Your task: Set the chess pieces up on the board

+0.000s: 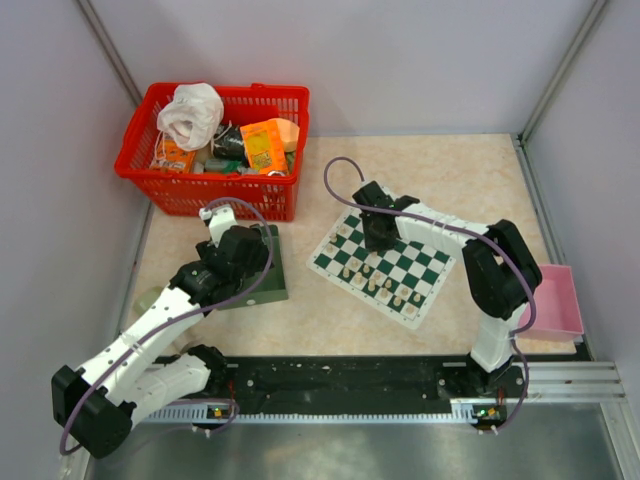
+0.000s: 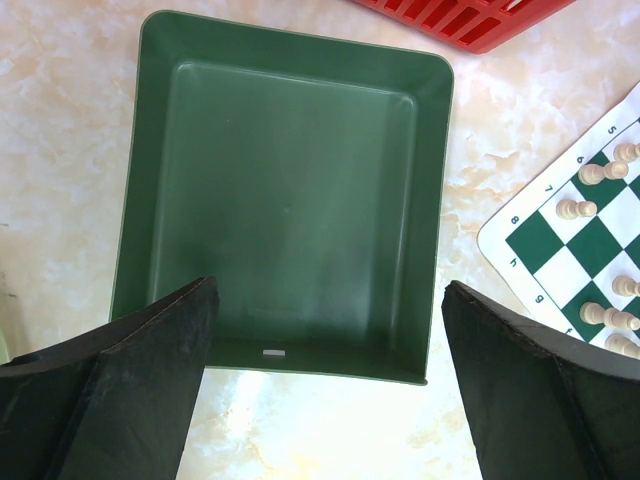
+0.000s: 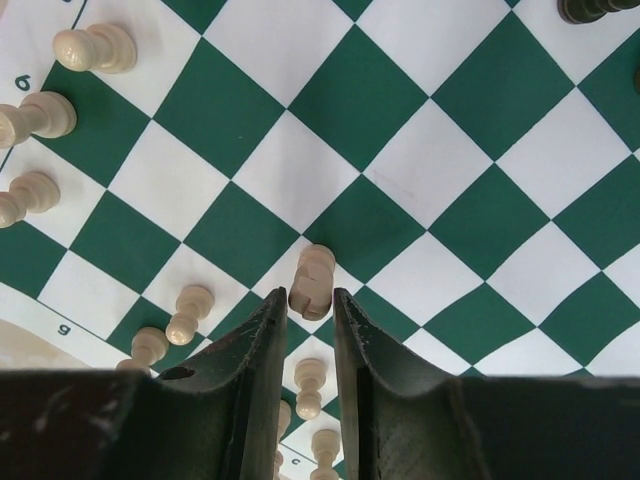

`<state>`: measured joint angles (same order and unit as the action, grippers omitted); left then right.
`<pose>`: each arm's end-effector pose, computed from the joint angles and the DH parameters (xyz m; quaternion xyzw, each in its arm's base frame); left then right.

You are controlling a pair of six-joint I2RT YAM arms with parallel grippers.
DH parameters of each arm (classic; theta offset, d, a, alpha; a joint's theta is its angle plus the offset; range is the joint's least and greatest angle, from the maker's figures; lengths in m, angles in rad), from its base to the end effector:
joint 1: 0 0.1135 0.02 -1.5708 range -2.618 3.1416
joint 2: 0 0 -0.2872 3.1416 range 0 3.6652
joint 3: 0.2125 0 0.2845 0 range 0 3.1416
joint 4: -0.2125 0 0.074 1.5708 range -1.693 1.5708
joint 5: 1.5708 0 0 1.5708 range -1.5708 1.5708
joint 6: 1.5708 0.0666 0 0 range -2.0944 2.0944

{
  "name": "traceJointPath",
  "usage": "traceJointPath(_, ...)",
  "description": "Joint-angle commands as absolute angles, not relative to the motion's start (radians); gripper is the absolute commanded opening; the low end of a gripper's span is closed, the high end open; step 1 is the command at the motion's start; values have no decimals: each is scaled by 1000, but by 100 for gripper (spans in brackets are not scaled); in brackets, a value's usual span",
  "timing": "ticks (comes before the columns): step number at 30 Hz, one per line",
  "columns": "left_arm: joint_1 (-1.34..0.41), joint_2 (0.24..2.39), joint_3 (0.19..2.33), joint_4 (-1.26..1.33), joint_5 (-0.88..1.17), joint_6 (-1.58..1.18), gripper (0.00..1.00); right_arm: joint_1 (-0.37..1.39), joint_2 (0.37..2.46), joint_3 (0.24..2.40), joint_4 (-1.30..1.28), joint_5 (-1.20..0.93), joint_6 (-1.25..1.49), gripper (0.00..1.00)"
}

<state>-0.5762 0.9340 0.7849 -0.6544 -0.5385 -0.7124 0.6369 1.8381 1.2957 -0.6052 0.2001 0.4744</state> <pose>0.2066 -0.0935 0.2680 -0.1602 0.8850 -0.0195 0.4366 0.3473 0.2404 0.1714 -0.0580 0.9713 0.0273 0.2291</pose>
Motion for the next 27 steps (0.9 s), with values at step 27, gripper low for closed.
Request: traceJointPath(27, -571, 917, 793, -626, -543, -721, 99, 771, 1770, 1517, -660, 199, 449, 16)
